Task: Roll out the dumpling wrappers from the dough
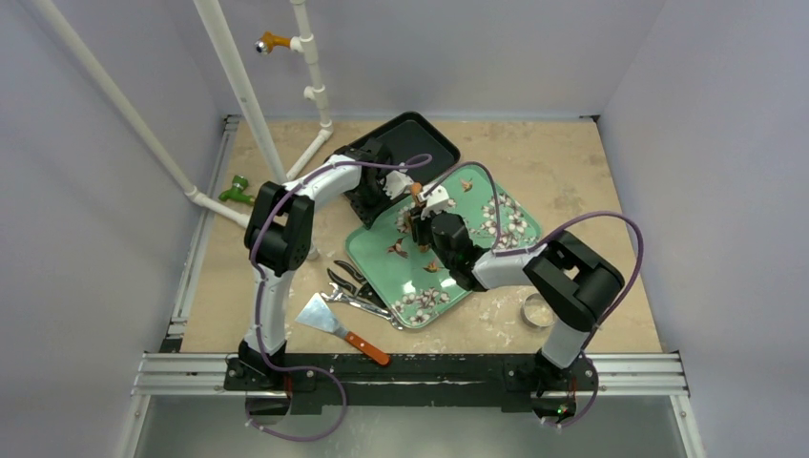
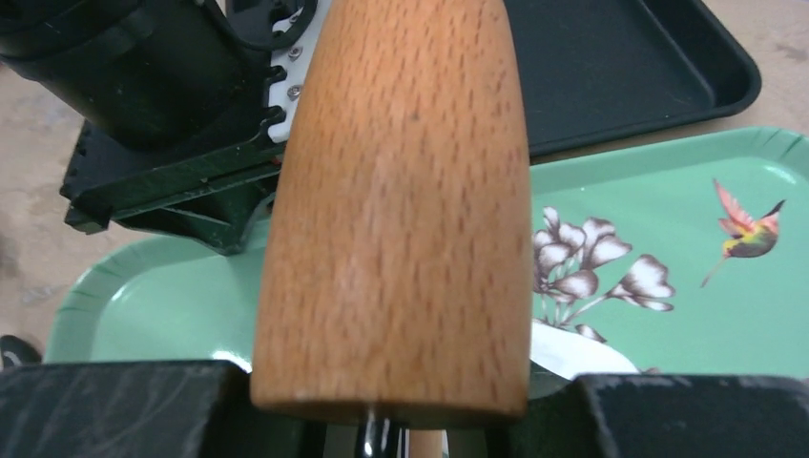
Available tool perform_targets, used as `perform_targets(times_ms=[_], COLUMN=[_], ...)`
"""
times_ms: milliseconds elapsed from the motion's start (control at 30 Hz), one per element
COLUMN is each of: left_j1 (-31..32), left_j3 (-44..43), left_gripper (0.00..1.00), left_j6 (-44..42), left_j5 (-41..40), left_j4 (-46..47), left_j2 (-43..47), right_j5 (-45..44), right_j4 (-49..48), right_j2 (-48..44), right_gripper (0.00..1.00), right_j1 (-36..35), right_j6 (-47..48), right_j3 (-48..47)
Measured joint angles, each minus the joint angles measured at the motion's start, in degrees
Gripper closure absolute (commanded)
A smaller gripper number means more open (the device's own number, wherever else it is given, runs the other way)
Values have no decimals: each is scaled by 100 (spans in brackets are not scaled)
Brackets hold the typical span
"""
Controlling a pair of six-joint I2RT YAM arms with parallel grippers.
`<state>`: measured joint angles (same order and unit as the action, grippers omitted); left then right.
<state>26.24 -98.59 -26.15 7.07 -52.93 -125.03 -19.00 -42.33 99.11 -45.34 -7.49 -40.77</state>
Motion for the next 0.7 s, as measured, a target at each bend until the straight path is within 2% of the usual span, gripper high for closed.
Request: perform_targets(times_ms=[133, 433, 500, 700], left_j1=[0, -7, -11, -15], left_j3=[0, 0, -2, -4], left_gripper=[100, 100, 100, 100], left_j6=[0, 0, 0, 0], left_j5=[0, 13, 20, 28], left_j4=[0, 0, -2, -7], left_j2=[0, 0, 0, 0], right_j5=[31, 249, 304, 999], right_j4=[-518, -828, -675, 761], right_j2=[153, 282, 216, -302], right_gripper=[100, 100, 100, 100], right_j1=[-39, -116, -116, -87], right_j6=[-391, -916, -918, -697], right_j3=[146, 234, 177, -205])
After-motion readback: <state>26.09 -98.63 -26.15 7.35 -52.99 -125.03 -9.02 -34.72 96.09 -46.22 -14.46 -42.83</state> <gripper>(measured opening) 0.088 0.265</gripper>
